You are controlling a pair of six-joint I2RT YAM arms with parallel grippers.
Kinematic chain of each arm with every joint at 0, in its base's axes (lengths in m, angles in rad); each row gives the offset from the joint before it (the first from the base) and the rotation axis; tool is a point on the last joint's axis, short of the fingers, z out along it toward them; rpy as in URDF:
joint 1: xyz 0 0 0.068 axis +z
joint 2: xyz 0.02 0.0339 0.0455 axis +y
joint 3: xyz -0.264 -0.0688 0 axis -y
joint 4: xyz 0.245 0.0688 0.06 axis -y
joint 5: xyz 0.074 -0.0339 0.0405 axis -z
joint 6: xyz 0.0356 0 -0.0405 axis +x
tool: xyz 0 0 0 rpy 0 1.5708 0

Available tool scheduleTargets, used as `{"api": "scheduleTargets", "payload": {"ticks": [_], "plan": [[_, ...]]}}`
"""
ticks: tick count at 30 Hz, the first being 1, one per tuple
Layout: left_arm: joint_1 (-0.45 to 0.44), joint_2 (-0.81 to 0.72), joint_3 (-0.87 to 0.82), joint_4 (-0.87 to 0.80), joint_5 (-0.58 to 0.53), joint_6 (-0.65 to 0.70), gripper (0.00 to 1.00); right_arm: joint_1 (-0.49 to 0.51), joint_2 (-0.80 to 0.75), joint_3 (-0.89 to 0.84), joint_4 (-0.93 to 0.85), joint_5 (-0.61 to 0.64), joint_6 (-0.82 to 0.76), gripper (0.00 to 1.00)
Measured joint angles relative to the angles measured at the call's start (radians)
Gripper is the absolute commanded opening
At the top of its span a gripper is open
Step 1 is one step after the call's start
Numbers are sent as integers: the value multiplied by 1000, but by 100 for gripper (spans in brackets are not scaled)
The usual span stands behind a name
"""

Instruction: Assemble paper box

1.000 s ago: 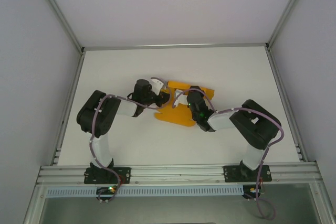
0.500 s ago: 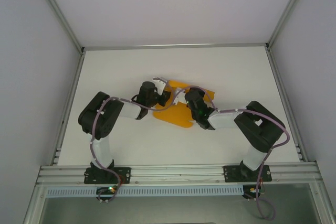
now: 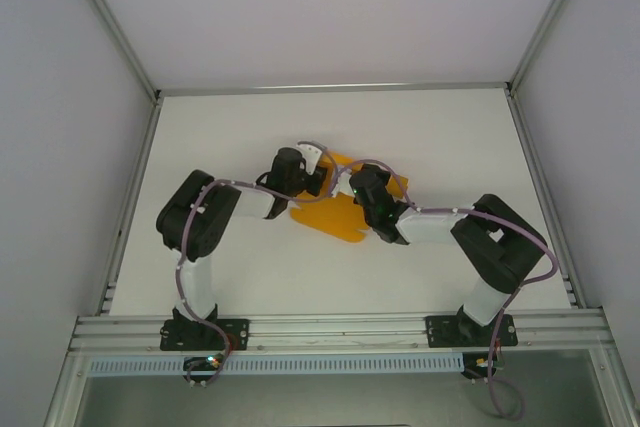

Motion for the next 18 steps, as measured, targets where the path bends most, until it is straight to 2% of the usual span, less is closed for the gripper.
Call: {"api": "scheduleTargets", "payload": {"ticks": [5,14,18], "plan": [[-14,0,22,-47,-63,7,0,-4,-3,5,-13,-4,19,0],[-92,-33,57,-206,-340,-131,0,-11,-11,26,-53,-51,66,0],[-111,-31,84,-259,-408,-161,0,-11,-7,30,-52,-55,67,0]]}}
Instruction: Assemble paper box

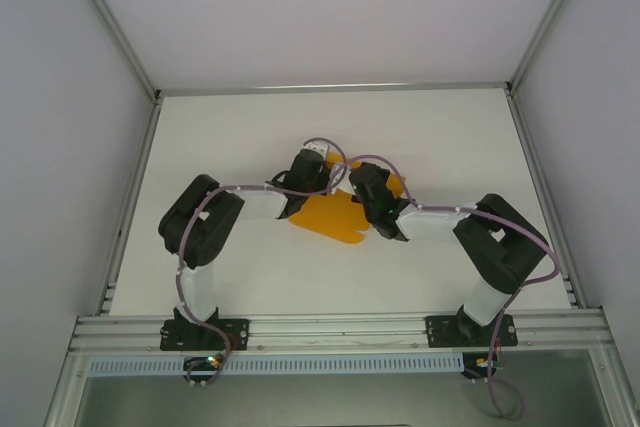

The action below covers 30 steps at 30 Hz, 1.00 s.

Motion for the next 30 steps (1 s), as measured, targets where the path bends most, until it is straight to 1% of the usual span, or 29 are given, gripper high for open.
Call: {"api": "scheduleTargets", "payload": {"ticks": [4,7,10,11,12,14,15,17,19,20,23,25,28,29,30], "plan": [[0,10,54,-90,-26,-43,0,0,10,11,0,-7,11,0],[0,13,66,-111,-34,-50,0,0,18,19,2,-8,18,0],[0,14,64,-111,-34,-54,27,0,24,22,7,-7,19,0],[3,16,62,-107,-40,-56,39,0,25,22,7,-8,20,0],[14,17,53,-95,-37,-55,47,3,25,23,7,-10,21,0],[40,10,13,-47,-8,-54,46,8,26,24,8,-11,22,0],[50,1,-15,-12,18,-51,47,9,30,27,8,-11,22,0],[64,-26,-68,31,55,-43,55,11,34,33,6,-14,22,0],[80,-56,-111,42,87,-35,57,13,40,34,-2,-20,23,0],[86,-70,-127,40,101,-31,61,14,46,34,-4,-22,25,0],[94,-117,-177,41,148,-16,76,14,60,33,-31,-25,35,0],[98,-145,-200,43,188,-6,77,14,68,32,-43,-32,42,0],[99,-167,-205,51,228,0,72,14,68,27,-48,-39,47,0],[100,-168,-203,52,235,3,68,14,68,26,-49,-41,48,0],[102,-167,-199,48,239,5,60,14,68,26,-49,-42,48,0]]}}
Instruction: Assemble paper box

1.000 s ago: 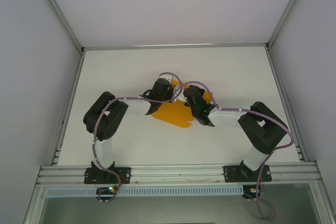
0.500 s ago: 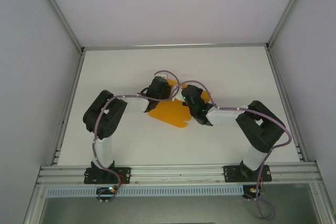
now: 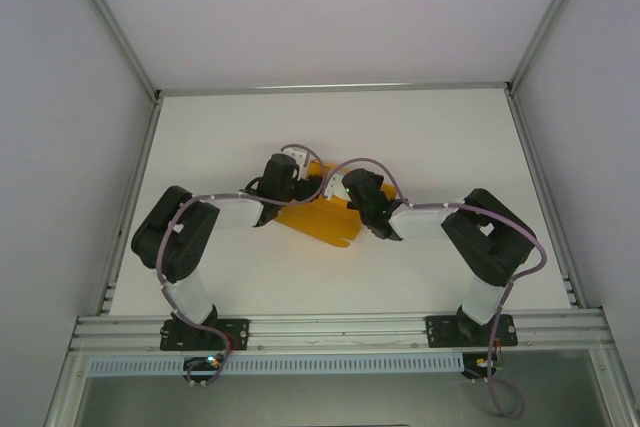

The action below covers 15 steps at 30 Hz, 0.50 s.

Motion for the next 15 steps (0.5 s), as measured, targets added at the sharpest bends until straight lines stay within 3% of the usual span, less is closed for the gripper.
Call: {"api": "scheduleTargets", "payload": {"ticks": [2,6,11,14,15], "plan": [[4,1,12,-18,10,8,44,0,0,0,0,-3,0,0],[5,7,45,-61,47,35,28,1,0,-1,3,-3,-2,0],[18,38,79,-76,110,64,0,0,-13,-3,-4,-2,-9,0],[20,54,99,-83,142,82,0,-6,-31,-11,-18,2,-24,1],[20,56,103,-84,150,85,0,-7,-37,-14,-23,2,-26,8]]}}
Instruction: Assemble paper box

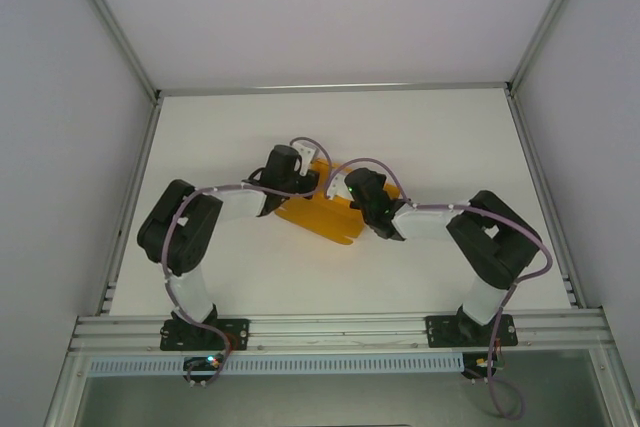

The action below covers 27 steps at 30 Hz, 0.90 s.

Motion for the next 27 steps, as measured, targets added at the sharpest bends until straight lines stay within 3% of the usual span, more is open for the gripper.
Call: {"api": "scheduleTargets", "payload": {"ticks": [3,7,11,19,23,25,27], "plan": [[3,0,-12,25,1,-1,0,3,-34,-4,-22,-5,31,48],[23,-58,-107,103,-34,-36,0,10,-148,-4,-74,-5,166,79],[29,-187,-224,180,-63,-68,0,-5,-341,-3,-213,-50,437,99],[57,-369,-267,306,11,-142,0,-187,-759,-41,-443,-428,915,100],[68,-383,-267,325,59,-182,0,-226,-803,-52,-501,-575,1028,97],[69,-383,-267,327,85,-198,0,-226,-779,-51,-509,-638,1067,87],[69,-383,-267,332,112,-209,0,-226,-736,-39,-516,-671,1092,71]]}}
